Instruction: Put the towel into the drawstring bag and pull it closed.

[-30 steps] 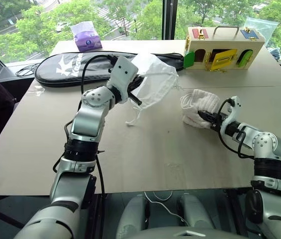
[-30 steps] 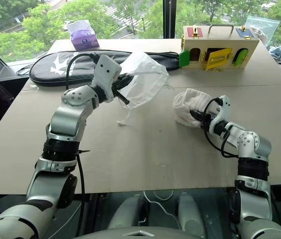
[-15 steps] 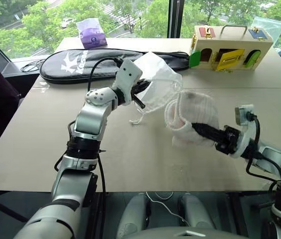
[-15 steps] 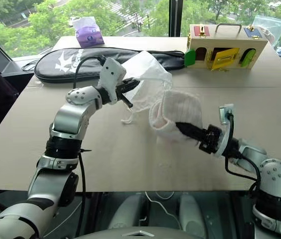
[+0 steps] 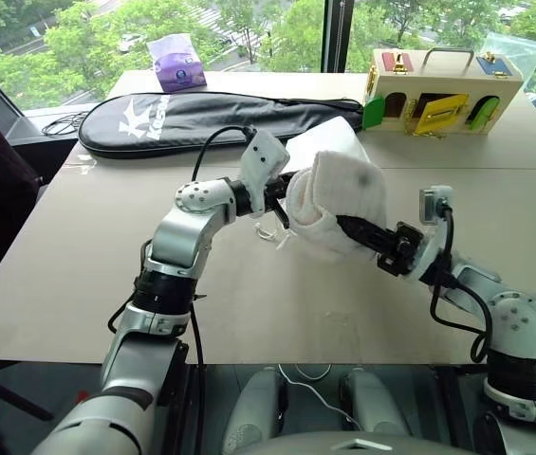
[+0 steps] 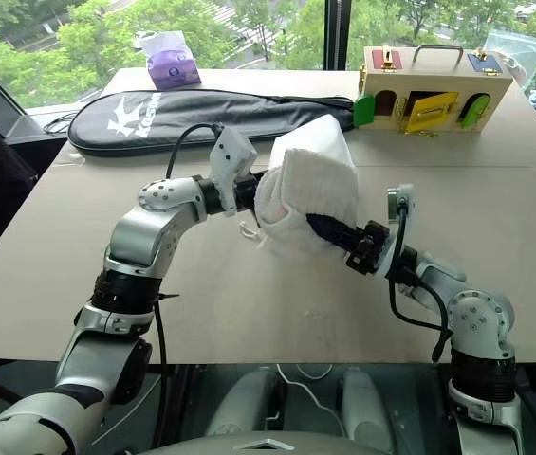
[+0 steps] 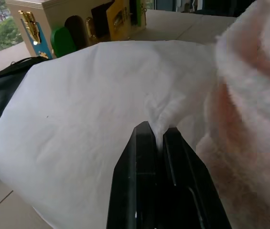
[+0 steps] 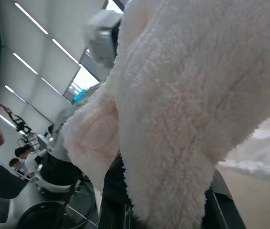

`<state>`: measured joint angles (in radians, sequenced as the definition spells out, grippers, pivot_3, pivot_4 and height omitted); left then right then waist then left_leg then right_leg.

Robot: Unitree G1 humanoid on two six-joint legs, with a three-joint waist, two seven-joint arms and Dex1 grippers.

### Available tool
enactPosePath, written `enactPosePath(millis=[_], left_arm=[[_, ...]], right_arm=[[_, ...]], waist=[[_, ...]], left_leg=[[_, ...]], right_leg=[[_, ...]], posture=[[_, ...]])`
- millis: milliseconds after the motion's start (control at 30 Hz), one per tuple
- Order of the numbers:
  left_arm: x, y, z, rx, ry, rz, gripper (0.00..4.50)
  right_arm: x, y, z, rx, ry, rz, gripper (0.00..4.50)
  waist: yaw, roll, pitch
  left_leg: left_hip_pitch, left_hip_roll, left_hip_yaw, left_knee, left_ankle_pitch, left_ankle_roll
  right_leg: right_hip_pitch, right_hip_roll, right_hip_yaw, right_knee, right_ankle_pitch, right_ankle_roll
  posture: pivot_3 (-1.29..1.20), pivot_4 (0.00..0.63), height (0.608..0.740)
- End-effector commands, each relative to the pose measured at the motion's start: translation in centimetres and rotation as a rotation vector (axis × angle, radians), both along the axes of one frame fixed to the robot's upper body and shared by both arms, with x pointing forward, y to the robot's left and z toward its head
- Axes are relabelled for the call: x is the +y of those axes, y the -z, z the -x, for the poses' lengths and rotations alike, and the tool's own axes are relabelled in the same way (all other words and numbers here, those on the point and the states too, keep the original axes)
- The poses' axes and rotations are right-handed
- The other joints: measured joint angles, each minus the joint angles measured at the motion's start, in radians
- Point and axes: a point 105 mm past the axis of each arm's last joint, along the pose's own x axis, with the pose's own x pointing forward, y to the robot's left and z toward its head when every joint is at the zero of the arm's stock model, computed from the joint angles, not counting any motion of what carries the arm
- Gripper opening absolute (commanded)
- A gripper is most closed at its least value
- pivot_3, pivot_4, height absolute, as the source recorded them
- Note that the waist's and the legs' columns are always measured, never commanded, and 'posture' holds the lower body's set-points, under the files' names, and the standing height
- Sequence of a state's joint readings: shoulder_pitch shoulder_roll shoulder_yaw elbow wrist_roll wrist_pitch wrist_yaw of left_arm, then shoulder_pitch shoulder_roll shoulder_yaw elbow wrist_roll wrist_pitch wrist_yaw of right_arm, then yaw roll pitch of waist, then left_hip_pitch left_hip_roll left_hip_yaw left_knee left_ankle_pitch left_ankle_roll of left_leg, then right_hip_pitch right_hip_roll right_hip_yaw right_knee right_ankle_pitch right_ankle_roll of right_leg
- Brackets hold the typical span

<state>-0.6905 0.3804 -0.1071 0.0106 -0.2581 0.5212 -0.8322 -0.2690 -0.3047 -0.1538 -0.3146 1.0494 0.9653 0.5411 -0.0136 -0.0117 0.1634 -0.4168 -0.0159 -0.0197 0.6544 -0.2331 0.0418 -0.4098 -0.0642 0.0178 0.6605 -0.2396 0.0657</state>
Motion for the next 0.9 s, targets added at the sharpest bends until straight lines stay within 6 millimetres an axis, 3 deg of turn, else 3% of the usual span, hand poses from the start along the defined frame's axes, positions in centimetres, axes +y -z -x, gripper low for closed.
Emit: enactPosePath(millis=[33,100,367,500,700,900], left_arm=[[-0.4,-1.9,0.8,-0.004,0.024,0.104,0.0],[-0.4,-2.2,0.8,0.023,0.016,0.145,0.0],[-1.4,-1.4,1.8,0.064,0.054,0.145,0.0],[-2.3,0.4,3.6,0.103,0.126,0.098,0.0],[-2.2,2.4,3.5,0.086,0.045,0.031,0.0],[-3.2,2.1,3.8,0.092,0.049,0.067,0.0]], right_arm=[[-0.1,2.7,-0.3,0.04,0.024,0.147,0.04],[-0.3,3.8,-0.7,0.069,0.049,0.198,0.04],[0.1,4.1,-0.8,0.093,0.043,0.253,0.04],[-0.2,2.4,-2.8,0.182,0.16,0.06,0.04],[-1.1,-0.5,-3.8,0.246,0.246,-0.313,0.04],[0.8,-1.3,-3.5,0.232,0.202,-0.37,0.04]], waist=[[0.001,0.0,0.0],[0.0,0.0,0.0],[0.0,0.0,0.0],[-0.003,0.0,0.0],[0.002,0.0,0.0],[-0.001,0.0,0.0]], left_leg=[[0.0,0.0,0.0,0.0,0.0,0.0],[0.0,0.0,0.0,0.0,0.0,0.0],[0.0,0.0,0.0,0.0,0.0,0.0],[0.001,0.0,0.0,0.0,0.0,0.0],[0.0,0.0,-0.001,0.0,0.0,0.0],[0.0,0.0,0.0,0.0,0.0,0.0]], right_leg=[[0.0,0.0,0.0,0.0,0.0,0.0],[0.0,0.0,0.0,0.0,0.0,0.0],[0.0,0.0,0.0,0.0,0.0,0.0],[0.0,0.0,0.001,0.001,0.0,0.0],[0.0,0.0,0.0,0.001,0.0,0.0],[0.0,0.0,0.001,0.001,0.0,0.0]], posture=[[0.0,0.15,0.74],[0.0,0.15,0.74],[0.0,0.15,0.74],[0.0,0.15,0.74],[0.0,0.15,0.74],[0.0,0.15,0.74]])
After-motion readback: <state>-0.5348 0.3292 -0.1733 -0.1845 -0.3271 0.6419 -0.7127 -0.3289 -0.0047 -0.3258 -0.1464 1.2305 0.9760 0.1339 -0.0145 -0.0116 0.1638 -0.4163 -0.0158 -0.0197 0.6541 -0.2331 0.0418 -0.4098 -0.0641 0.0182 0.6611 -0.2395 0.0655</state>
